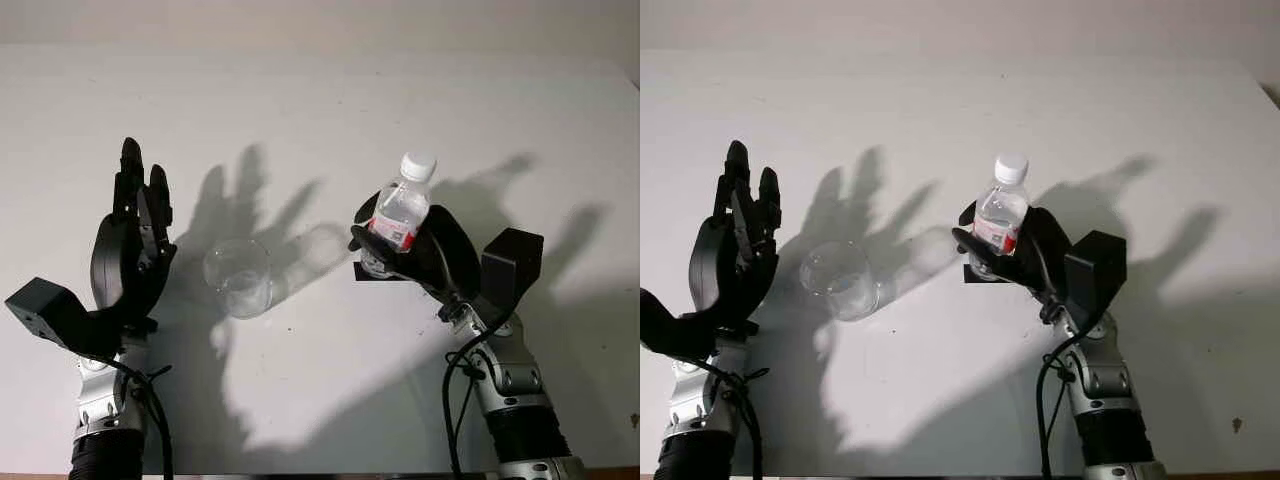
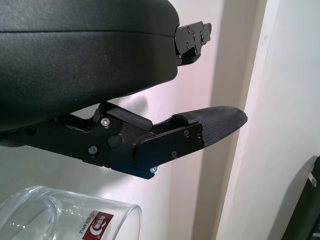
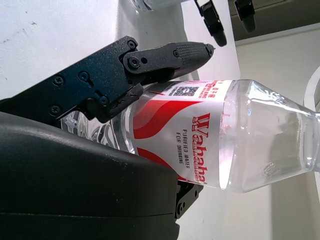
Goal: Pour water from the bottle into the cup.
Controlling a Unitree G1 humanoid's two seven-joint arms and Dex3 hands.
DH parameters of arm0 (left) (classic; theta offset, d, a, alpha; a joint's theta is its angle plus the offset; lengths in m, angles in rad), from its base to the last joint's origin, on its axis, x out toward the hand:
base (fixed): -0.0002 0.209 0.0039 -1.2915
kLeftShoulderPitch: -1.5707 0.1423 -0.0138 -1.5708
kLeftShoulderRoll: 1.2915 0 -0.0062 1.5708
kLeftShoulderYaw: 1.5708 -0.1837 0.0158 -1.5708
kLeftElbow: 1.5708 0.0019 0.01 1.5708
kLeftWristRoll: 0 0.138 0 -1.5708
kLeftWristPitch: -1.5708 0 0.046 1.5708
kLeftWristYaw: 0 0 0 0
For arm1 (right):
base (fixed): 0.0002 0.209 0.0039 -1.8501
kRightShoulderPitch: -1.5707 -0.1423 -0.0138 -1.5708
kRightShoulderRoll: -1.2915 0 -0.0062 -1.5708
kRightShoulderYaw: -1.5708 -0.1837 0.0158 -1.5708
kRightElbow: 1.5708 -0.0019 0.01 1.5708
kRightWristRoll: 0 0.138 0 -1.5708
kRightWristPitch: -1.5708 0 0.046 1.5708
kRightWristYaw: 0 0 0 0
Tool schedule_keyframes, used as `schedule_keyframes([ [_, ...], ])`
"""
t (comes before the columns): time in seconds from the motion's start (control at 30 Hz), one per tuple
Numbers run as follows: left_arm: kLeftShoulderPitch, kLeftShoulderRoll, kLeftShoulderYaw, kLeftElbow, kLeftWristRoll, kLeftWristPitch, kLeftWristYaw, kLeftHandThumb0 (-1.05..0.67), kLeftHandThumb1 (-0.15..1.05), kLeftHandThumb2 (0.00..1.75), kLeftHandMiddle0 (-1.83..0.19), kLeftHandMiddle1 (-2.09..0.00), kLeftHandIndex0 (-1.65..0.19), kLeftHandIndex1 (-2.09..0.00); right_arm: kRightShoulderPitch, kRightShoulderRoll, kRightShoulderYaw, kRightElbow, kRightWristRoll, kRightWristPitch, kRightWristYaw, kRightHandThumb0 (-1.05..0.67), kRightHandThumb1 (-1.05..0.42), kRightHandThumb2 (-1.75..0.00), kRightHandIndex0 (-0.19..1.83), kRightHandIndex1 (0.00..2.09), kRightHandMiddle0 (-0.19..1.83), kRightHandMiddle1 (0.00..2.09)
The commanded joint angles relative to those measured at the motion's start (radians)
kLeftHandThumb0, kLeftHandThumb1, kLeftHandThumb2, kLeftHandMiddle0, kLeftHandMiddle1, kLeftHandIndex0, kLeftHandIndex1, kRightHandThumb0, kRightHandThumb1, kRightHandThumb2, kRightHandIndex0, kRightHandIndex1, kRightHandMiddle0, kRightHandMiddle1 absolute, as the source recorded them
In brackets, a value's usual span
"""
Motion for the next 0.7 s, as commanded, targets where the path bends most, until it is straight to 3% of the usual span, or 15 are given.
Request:
schedule_keyframes([
  [0.0, 0.006, 0.007, 0.005, 0.002, 0.005, -0.012, -0.001, -0.7, 1.05, 0.72, 0.19, 0.0, 0.19, 0.0, 0.031, -0.025, -0.006, -0.025, -0.003, 0.001, 0.013, -0.55, -1.05, -0.34, 0.52, 2.09, 0.31, 2.09],
  [0.13, 0.008, 0.008, 0.005, 0.002, 0.006, -0.015, -0.002, -0.7, 1.05, 0.72, 0.19, 0.0, 0.19, 0.0, 0.052, -0.045, -0.015, -0.06, 0.022, 0.04, 0.046, -0.59, -1.05, -0.24, 0.27, 2.01, 0.11, 2.01],
  [0.2, 0.009, 0.007, 0.006, 0.002, 0.003, -0.015, -0.003, -0.7, 1.05, 0.71, 0.19, 0.0, 0.19, 0.0, 0.064, -0.056, -0.019, -0.073, 0.034, 0.045, 0.068, -0.61, -1.04, -0.13, 0.08, 1.65, 0.07, 1.65],
  [0.3, 0.009, 0.006, 0.004, 0.004, 0.007, -0.014, 0.001, -0.7, 1.05, 0.71, 0.19, 0.0, 0.19, 0.0, 0.082, -0.104, -0.004, -0.11, 0.005, 0.046, 0.101, -0.67, -1.04, -0.07, 0.02, 0.95, 0.04, 1.13],
  [0.33, 0.008, 0.007, 0.003, 0.005, 0.011, -0.014, 0.002, -0.7, 1.05, 0.71, 0.19, 0.0, 0.19, 0.0, 0.088, -0.118, 0.0, -0.124, -0.004, 0.043, 0.111, -0.69, -1.03, -0.06, 0.06, 0.58, 0.05, 0.79],
  [0.4, 0.005, 0.008, 0.003, 0.01, 0.013, -0.017, 0.001, -0.7, 1.05, 0.72, 0.19, 0.0, 0.19, 0.0, 0.098, -0.137, 0.004, -0.142, -0.013, 0.038, 0.129, -0.73, -1.0, -0.05, 0.0, 0.18, 0.01, 0.34],
  [0.5, 0.002, 0.007, 0.002, 0.011, 0.01, -0.014, 0.001, -0.7, 1.05, 0.72, 0.19, 0.0, 0.19, 0.0, 0.107, -0.146, 0.011, -0.15, -0.026, 0.021, 0.134, -0.77, -0.98, -0.05, -0.15, 0.03, -0.11, 0.13],
  [0.67, -0.002, 0.007, 0.004, 0.018, 0.002, -0.018, -0.009, -0.71, 1.05, 0.71, 0.19, 0.0, 0.19, 0.0, 0.105, -0.142, 0.014, -0.135, -0.044, -0.008, 0.13, -0.81, -0.97, -0.05, -0.19, 0.0, -0.18, 0.06],
])
